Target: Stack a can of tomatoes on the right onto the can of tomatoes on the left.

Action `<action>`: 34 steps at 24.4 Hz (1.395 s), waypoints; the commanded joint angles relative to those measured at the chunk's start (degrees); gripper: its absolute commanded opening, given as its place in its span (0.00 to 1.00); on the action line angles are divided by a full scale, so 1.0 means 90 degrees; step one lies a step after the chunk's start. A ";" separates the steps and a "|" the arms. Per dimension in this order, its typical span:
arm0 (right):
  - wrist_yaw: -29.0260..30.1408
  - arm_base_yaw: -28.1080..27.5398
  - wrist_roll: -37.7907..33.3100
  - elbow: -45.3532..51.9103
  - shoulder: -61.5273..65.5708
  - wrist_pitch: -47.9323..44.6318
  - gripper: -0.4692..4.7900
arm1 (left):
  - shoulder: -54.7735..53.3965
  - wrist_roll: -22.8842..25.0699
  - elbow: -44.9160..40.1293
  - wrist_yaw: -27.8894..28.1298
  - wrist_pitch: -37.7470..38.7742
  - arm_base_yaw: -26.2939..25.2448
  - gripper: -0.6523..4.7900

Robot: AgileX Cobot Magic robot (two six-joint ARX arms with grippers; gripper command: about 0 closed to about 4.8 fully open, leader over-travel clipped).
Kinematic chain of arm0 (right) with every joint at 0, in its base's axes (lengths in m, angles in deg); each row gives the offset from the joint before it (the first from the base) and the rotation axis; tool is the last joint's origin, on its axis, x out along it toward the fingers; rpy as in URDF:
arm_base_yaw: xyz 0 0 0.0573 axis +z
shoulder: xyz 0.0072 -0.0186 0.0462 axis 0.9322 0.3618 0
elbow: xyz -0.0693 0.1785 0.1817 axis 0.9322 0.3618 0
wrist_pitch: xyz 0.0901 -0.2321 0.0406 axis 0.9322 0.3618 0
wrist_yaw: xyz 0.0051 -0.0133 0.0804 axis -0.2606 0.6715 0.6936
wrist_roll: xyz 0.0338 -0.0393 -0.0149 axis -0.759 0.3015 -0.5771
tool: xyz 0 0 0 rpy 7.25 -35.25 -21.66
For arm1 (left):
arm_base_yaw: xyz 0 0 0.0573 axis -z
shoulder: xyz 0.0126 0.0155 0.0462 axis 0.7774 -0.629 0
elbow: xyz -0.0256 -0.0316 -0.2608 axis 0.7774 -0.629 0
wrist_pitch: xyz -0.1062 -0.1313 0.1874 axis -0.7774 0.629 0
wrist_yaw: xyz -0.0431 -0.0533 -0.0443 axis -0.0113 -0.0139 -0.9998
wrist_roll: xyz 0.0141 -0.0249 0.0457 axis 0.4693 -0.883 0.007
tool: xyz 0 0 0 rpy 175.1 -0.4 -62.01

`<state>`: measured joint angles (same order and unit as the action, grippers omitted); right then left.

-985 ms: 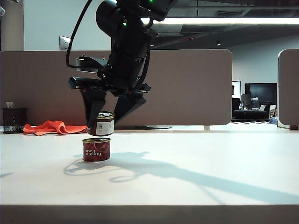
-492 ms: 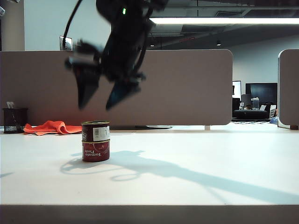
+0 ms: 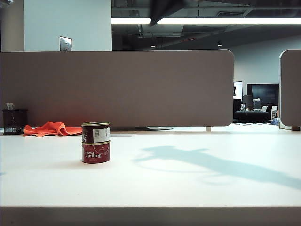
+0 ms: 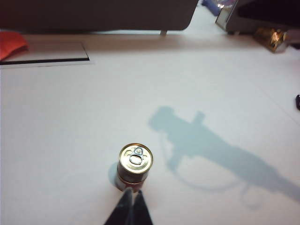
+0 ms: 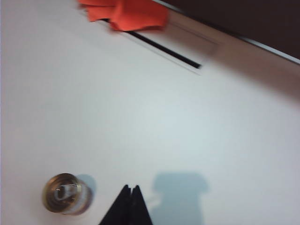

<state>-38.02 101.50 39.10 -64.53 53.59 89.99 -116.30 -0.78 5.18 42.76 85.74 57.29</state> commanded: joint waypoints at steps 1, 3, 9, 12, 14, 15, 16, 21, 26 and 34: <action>-0.0012 -0.0316 -0.0017 0.0168 -0.0614 -0.0124 0.09 | 0.0141 0.0114 0.0046 0.0338 -0.0104 -0.0002 0.11; -0.0010 -0.0486 0.0063 0.0427 -0.1010 -0.0214 0.09 | 0.0265 0.0338 0.0044 0.0539 -0.0034 -0.0002 0.11; -0.0330 -0.0748 0.0182 0.2290 -0.2909 -0.0911 0.09 | 0.0746 0.0622 0.0029 0.1350 0.0085 0.0024 0.11; -0.0816 -0.0748 0.0172 0.3208 -0.3711 -0.1370 0.09 | 0.0765 0.0799 -0.0002 0.1511 0.0066 0.0143 0.11; -0.1105 -0.0748 0.0165 0.3895 -0.4308 -0.1746 0.09 | 0.0765 0.0882 -0.0044 0.1547 0.0070 0.0226 0.11; -0.1377 -0.0748 0.0119 0.4554 -0.4913 -0.2052 0.09 | 0.0772 0.0879 -0.0102 0.1547 0.0087 0.0294 0.11; -0.1486 -0.0748 0.0102 0.4826 -0.5195 -0.2140 0.09 | 0.0794 0.0877 -0.0138 0.1547 0.0090 0.0301 0.11; -0.1753 -0.0748 -0.0143 0.6477 -0.6875 -0.2358 0.09 | 0.1345 0.0809 -0.0719 0.1736 -0.0270 0.0304 0.11; -0.2188 -0.0748 -0.0153 0.7446 -0.7604 -0.2164 0.09 | 0.2052 0.0554 -0.1462 0.1744 -0.0568 0.0304 0.11; -0.2050 -0.0748 0.0032 0.9289 -0.8939 -0.3626 0.09 | 0.2873 -0.0092 -0.2832 0.2402 -0.0753 0.0304 0.11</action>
<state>-57.30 94.72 39.12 17.11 -24.96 62.54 -91.25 -0.15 -19.50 63.98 80.85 60.13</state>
